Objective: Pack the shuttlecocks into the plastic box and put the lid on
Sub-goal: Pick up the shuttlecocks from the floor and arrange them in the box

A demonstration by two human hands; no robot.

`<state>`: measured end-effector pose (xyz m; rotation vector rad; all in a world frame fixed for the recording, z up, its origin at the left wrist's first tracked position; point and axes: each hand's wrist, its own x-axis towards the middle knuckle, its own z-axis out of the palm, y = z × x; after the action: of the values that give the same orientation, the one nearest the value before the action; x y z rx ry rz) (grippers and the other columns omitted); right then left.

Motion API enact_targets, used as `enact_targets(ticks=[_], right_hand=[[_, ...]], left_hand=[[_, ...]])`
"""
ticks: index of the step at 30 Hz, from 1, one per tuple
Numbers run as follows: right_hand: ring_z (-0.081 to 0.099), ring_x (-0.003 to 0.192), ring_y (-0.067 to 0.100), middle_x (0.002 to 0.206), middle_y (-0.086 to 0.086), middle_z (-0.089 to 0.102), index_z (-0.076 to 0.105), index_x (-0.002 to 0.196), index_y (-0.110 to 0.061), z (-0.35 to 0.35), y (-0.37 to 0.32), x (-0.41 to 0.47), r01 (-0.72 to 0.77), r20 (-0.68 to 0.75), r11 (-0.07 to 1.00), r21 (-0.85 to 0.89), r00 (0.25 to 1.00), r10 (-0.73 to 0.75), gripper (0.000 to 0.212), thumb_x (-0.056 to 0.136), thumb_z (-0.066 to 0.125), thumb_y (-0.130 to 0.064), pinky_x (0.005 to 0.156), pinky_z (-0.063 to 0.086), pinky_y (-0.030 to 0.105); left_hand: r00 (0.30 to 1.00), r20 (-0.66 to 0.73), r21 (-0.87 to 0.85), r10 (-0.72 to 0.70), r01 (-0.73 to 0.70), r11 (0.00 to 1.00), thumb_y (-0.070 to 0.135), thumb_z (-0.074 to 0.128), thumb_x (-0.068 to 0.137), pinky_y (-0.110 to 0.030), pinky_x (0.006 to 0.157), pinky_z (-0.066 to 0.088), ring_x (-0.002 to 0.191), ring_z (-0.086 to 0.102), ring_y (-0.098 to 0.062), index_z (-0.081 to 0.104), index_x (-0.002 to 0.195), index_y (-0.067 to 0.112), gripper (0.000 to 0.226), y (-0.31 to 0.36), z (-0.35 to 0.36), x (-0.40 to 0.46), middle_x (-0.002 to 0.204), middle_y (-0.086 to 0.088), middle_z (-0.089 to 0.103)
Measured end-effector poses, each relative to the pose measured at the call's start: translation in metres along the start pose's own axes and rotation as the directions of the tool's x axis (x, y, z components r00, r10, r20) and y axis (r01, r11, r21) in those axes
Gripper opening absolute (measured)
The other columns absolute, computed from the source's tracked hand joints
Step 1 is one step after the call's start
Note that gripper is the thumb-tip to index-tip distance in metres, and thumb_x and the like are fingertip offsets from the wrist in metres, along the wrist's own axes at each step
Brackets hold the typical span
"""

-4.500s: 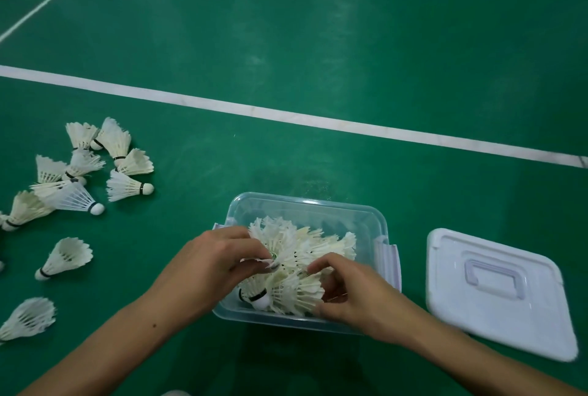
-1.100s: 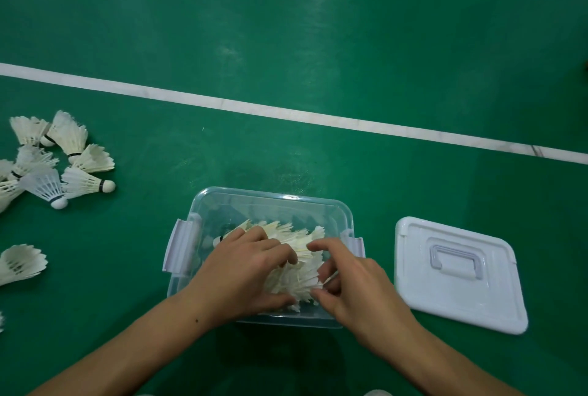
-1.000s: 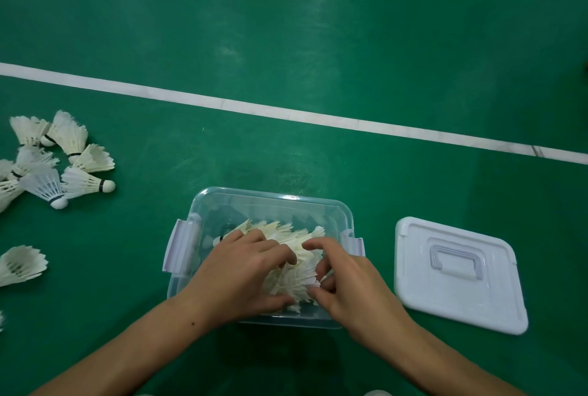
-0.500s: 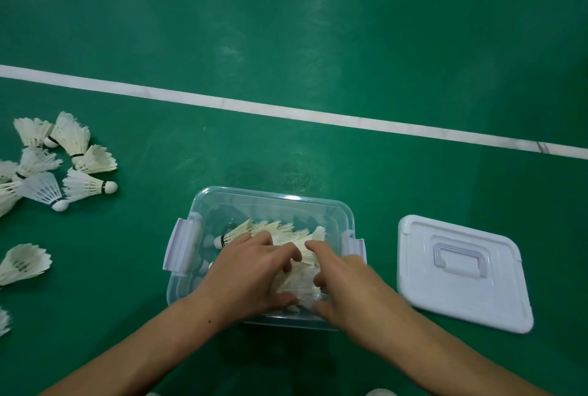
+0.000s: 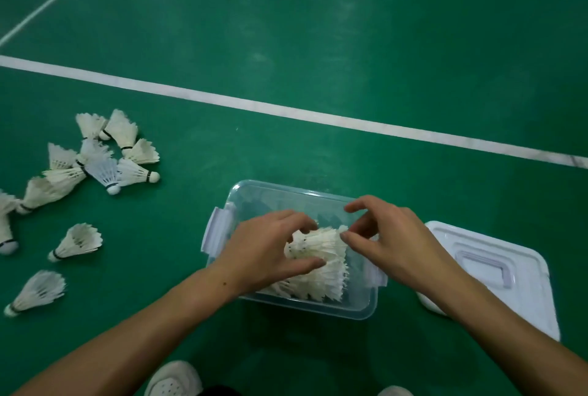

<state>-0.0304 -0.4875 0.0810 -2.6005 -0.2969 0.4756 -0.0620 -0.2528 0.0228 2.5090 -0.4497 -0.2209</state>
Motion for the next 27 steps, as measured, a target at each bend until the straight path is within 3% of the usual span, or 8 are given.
enact_targets(ticks=[6, 12, 17, 22, 24, 27], right_hand=[[0.068, 0.091, -0.001, 0.092, -0.03, 0.072, 0.054, 0.127, -0.042, 0.001, -0.054, 0.018, 0.168, 0.019, 0.982, -0.088, 0.986, -0.167, 0.041, 0.091, 0.065, -0.056, 0.084, 0.06, 0.042], [0.068, 0.098, 0.005, 0.102, -0.026, 0.071, 0.049, 0.134, -0.037, 0.028, -0.138, 0.05, 0.397, 0.161, 0.898, -0.189, 0.915, -0.37, 0.044, 0.097, 0.062, -0.056, 0.087, 0.059, 0.042], [0.068, 0.104, 0.01, 0.109, -0.02, 0.074, 0.049, 0.136, -0.034, 0.074, -0.212, 0.087, 0.533, 0.303, 0.816, -0.222, 0.834, -0.462, 0.044, 0.099, 0.063, -0.053, 0.088, 0.057, 0.041], [0.068, 0.103, 0.017, 0.103, -0.017, 0.076, 0.049, 0.13, -0.032, 0.148, -0.272, 0.117, 0.619, 0.383, 0.76, -0.199, 0.763, -0.521, 0.041, 0.097, 0.062, -0.053, 0.084, 0.057, 0.042], [0.068, 0.105, 0.02, 0.102, -0.015, 0.077, 0.05, 0.129, -0.031, 0.181, -0.29, 0.126, 0.617, 0.4, 0.768, -0.174, 0.757, -0.517, 0.041, 0.096, 0.063, -0.051, 0.085, 0.057, 0.044], [0.067, 0.108, 0.023, 0.106, -0.01, 0.077, 0.049, 0.13, -0.029, 0.227, -0.312, 0.134, 0.589, 0.413, 0.797, -0.133, 0.764, -0.496, 0.044, 0.095, 0.065, -0.051, 0.086, 0.057, 0.044]], left_hand=[[0.953, -0.272, -0.079, -0.134, 0.117, 0.99, 0.072, 0.065, 0.085, -0.035, 0.074, 0.058, 0.084, 0.066, 0.001, 0.064, 0.116, 0.038, 0.046, -0.033, -0.052, -0.03, 0.101, 0.024, 0.069], [0.818, -0.437, -0.262, -0.373, 0.281, 0.923, 0.07, 0.069, 0.08, -0.036, 0.072, 0.058, 0.083, 0.069, -0.003, 0.066, 0.111, 0.037, 0.045, -0.105, -0.081, -0.101, 0.094, 0.023, 0.072], [0.704, -0.487, -0.335, -0.518, 0.397, 0.855, 0.064, 0.072, 0.081, -0.037, 0.071, 0.058, 0.084, 0.069, -0.005, 0.065, 0.11, 0.038, 0.04, -0.163, -0.09, -0.173, 0.094, 0.023, 0.073], [0.586, -0.499, -0.333, -0.638, 0.551, 0.766, 0.056, 0.083, 0.078, -0.038, 0.076, 0.059, 0.087, 0.068, -0.002, 0.065, 0.112, 0.04, 0.041, -0.211, -0.1, -0.243, 0.098, 0.025, 0.071], [0.567, -0.483, -0.301, -0.667, 0.608, 0.734, 0.059, 0.082, 0.076, -0.037, 0.078, 0.058, 0.09, 0.065, 0.0, 0.063, 0.115, 0.041, 0.046, -0.228, -0.104, -0.267, 0.102, 0.026, 0.069], [0.592, -0.4, -0.233, -0.7, 0.672, 0.702, 0.068, 0.081, 0.071, -0.038, 0.089, 0.055, 0.103, 0.06, -0.003, 0.059, 0.127, 0.041, 0.065, -0.253, -0.103, -0.295, 0.118, 0.023, 0.063]])
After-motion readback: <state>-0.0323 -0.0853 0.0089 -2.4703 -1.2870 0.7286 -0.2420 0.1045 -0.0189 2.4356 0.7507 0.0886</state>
